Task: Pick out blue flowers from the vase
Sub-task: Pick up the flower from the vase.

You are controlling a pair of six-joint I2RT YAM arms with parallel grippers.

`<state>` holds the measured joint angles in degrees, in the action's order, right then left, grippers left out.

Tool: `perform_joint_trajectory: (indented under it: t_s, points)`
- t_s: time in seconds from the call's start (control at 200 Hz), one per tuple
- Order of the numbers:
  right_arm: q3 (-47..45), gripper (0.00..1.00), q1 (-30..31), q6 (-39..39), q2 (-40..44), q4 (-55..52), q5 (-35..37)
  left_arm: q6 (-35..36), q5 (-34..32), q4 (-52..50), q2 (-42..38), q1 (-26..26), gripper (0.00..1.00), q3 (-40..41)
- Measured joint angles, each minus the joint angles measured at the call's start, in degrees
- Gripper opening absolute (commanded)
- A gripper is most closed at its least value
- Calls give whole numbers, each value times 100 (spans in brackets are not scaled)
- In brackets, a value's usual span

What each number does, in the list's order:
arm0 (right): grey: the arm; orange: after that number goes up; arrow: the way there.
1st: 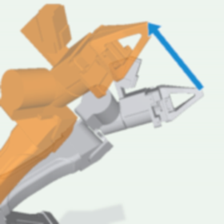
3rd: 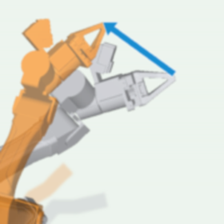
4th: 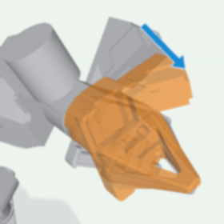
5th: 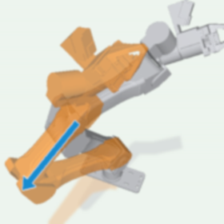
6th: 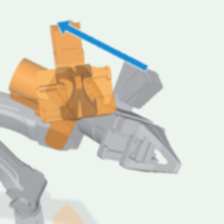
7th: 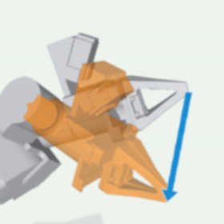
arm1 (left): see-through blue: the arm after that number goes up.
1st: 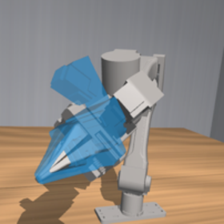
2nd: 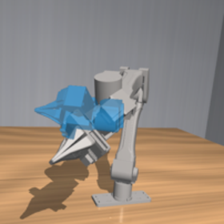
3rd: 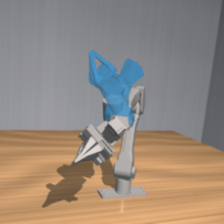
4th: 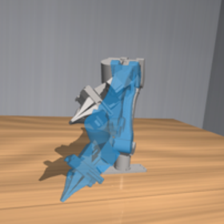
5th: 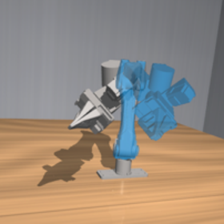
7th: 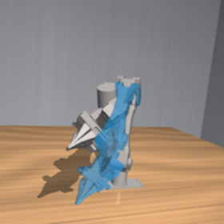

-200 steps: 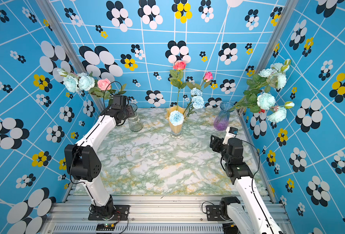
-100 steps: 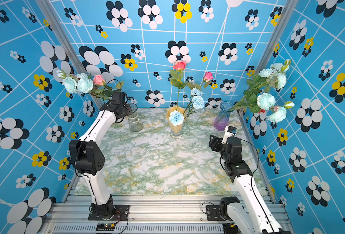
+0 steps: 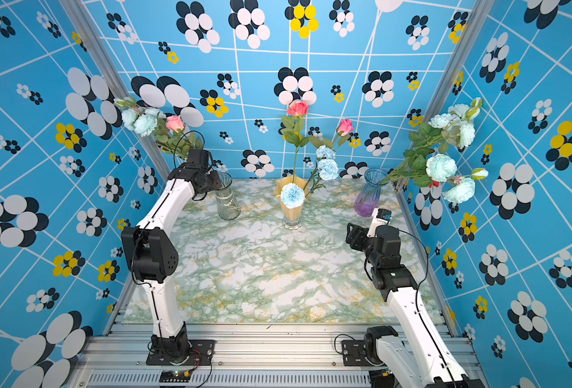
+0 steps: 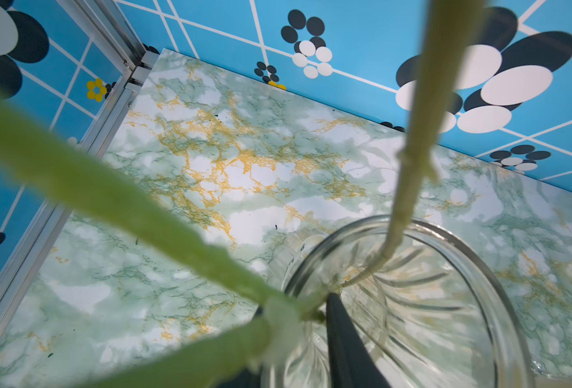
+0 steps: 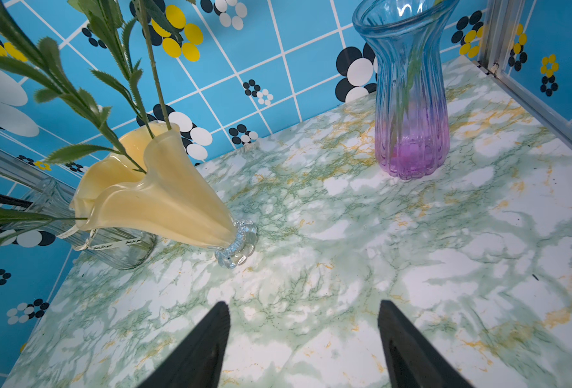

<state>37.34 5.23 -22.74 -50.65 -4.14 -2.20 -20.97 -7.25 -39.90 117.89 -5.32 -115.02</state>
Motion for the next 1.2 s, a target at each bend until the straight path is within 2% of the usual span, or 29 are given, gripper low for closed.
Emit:
perform_joint_trajectory:
  t_s: [0.2,0.37,0.41,0.53,0.58,0.844,1.074,1.204]
  points:
    - [0,73,0,0,-15,0,-9,111,258,-367,164,-9,12,-442]
    - [0,73,0,2,-22,0,-9,232,387,-573,317,-11,9,-743]
    - [0,73,0,0,-22,0,-7,256,409,-588,321,-9,11,-763]
    - [0,73,0,0,-24,0,-7,328,446,-599,321,-11,28,-763]
    - [0,73,0,2,-26,0,-9,424,400,-649,341,-9,32,-763]
    - [0,74,0,0,-37,0,-9,632,407,-710,435,4,33,-774]
    - [0,73,0,2,-63,0,-7,734,586,-752,551,13,28,-931]
    - [0,73,0,2,-63,0,-7,726,800,-841,601,28,16,-1056]
